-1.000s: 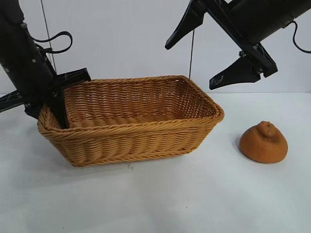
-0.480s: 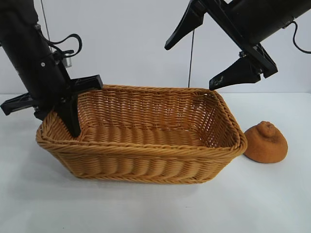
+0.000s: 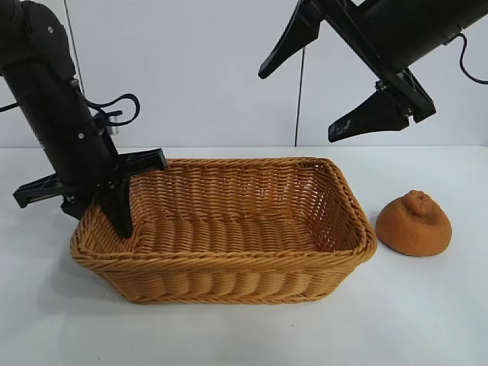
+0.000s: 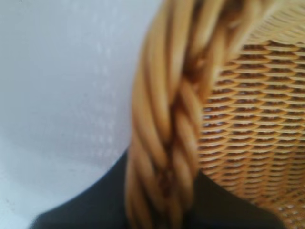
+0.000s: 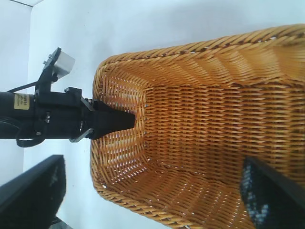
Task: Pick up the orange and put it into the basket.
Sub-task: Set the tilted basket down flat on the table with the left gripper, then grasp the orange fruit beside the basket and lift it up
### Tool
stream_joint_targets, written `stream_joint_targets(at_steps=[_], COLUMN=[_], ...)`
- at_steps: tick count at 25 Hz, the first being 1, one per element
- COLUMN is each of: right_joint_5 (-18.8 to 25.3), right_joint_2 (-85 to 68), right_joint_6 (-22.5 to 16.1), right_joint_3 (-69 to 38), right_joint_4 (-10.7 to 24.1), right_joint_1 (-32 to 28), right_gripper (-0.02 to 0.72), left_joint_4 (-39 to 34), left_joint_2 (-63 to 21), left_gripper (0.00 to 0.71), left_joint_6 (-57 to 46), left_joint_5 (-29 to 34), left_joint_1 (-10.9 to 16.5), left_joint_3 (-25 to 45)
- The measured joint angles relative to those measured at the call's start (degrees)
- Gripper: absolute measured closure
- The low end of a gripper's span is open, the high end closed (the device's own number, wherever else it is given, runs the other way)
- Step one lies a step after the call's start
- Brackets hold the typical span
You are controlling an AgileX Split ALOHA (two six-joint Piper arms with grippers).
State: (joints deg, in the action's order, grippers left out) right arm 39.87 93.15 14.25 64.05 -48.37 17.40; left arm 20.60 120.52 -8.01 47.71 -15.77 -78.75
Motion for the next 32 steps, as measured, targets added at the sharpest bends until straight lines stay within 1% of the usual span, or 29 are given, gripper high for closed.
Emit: stream_joint_targets(at_steps=[1,3,4,6,11,14,17,21,24,29,32], right_joint_5=[0.0,0.0,0.0,0.0,0.0,0.0,0.0,0.0,0.2,0.4,0.6], right_joint_2=[0.0,0.0,0.0,0.0,0.0,0.0,0.0,0.0,0.0,0.0,0.0], right_joint_6=[0.0,0.0,0.0,0.0,0.0,0.0,0.0,0.0,0.0,0.0,0.0], right_joint_3=[0.0,0.0,0.0,0.0,0.0,0.0,0.0,0.0,0.0,0.0,0.0], right_joint_4=[0.0,0.0,0.0,0.0,0.0,0.0,0.0,0.0,0.0,0.1,0.1], right_joint_1=[0.0,0.0,0.0,0.0,0.0,0.0,0.0,0.0,0.0,0.0,0.0], right_gripper=[0.021,0.021,0.021,0.021,0.021,0.021,0.021,0.021,0.021,0.021,0.021], left_joint_4=[0.1,0.1,0.1,-0.4,-4.9,-9.5,-14.3,-19.7,-20.6,-21.0,-21.0], left_joint_2=[-0.3,-1.4,-2.1,-3.8,-9.6,-11.8,-12.1,-12.1,-12.2,-12.7,-15.0], left_gripper=[0.265,0.141,0.107,0.076,0.055,0.055,0.055,0.055,0.057,0.059,0.059], left_joint_6=[0.0,0.0,0.0,0.0,0.0,0.1,0.1,0.2,0.7,2.6,2.8], left_joint_5=[0.3,1.3,2.1,3.8,8.4,10.8,15.1,19.3,21.0,21.7,21.7], left_joint_1=[0.0,0.0,0.0,0.0,0.0,1.2,4.5,9.3,11.3,11.6,11.6], left_joint_3=[0.0,-0.1,-0.5,-1.8,-6.3,-9.3,-12.4,-14.7,-14.8,-14.6,-12.7])
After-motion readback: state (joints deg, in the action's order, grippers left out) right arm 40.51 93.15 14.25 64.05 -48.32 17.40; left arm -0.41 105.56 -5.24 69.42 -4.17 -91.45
